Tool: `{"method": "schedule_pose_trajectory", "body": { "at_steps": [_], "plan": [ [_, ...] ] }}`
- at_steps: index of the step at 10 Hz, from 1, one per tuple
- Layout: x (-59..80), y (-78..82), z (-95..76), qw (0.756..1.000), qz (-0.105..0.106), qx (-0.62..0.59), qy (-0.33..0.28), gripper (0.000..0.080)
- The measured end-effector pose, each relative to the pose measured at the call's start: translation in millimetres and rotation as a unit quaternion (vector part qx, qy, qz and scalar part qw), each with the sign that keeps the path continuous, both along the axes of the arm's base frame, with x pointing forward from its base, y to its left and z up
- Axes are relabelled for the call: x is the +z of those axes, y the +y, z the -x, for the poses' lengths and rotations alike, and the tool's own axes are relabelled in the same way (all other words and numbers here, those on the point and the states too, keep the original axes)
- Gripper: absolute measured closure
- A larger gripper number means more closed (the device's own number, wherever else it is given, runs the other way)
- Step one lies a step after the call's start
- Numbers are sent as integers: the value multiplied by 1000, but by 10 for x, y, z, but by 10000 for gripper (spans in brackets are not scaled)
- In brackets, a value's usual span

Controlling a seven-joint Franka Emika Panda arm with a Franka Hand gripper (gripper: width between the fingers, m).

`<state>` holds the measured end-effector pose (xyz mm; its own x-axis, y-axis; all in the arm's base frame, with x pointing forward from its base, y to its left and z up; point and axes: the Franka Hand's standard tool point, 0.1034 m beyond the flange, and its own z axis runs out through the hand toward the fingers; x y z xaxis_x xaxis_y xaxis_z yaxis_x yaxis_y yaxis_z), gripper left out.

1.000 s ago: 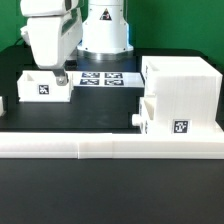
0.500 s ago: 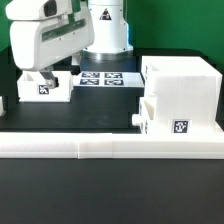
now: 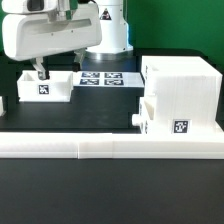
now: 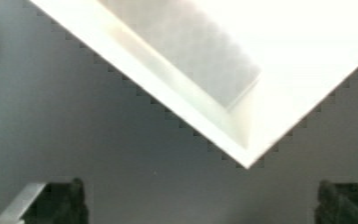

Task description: Assemble drawer

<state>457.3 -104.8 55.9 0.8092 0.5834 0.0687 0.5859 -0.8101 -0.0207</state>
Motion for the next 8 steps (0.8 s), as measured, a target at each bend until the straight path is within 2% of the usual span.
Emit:
{"method": "schedule_pose_trajectory", "body": {
  "at_steps": [4, 6, 8],
  "plan": [
    [-1, 15, 11, 992, -6, -127, -1, 150],
    [-19, 3, 264, 981, -2, -196, -10, 150],
    [-45, -6, 374, 979, 1, -205, -17, 150]
  ]
}}
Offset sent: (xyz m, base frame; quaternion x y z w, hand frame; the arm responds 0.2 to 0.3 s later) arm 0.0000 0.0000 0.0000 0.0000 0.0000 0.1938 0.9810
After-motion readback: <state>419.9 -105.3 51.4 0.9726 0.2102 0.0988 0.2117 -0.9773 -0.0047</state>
